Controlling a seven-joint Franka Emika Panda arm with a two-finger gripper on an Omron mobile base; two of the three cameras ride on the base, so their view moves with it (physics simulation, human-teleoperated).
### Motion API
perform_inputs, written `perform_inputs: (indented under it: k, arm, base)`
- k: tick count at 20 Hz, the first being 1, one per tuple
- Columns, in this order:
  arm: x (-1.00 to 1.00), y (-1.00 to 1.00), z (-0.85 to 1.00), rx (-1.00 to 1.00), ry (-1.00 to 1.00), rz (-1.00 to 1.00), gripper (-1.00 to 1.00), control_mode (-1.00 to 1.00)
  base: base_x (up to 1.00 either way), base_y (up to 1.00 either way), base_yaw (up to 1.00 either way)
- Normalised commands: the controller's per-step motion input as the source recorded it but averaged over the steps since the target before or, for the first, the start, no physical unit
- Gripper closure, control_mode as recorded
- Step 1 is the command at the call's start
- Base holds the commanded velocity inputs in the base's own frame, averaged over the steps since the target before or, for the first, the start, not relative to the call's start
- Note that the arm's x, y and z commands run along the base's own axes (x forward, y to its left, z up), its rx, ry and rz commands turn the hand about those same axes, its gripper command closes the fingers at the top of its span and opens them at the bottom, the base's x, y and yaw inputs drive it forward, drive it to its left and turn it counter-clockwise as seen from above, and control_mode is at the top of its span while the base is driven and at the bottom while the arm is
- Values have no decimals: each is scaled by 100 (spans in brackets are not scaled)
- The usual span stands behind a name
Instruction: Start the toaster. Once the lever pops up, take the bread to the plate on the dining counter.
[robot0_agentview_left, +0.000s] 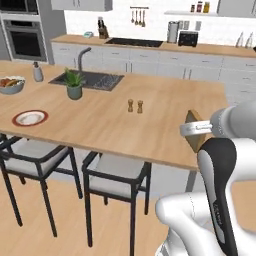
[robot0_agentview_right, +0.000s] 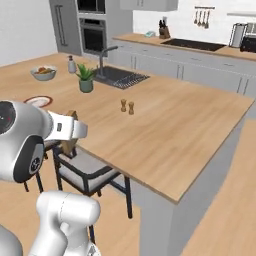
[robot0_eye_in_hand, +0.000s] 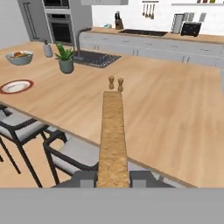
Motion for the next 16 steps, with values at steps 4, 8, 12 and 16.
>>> perform_inputs:
  k: [4,8,12,16]
  arm:
    - [0,0,0,0,0,0,100,100]
    - [0,0,0,0,0,0,100,100]
    - [0,0,0,0,0,0,100,100]
    - [0,0,0,0,0,0,100,100]
  base:
    - [-34,100,-51]
    - [-23,100,-57]
    - [0,100,-54]
    - [0,100,-34]
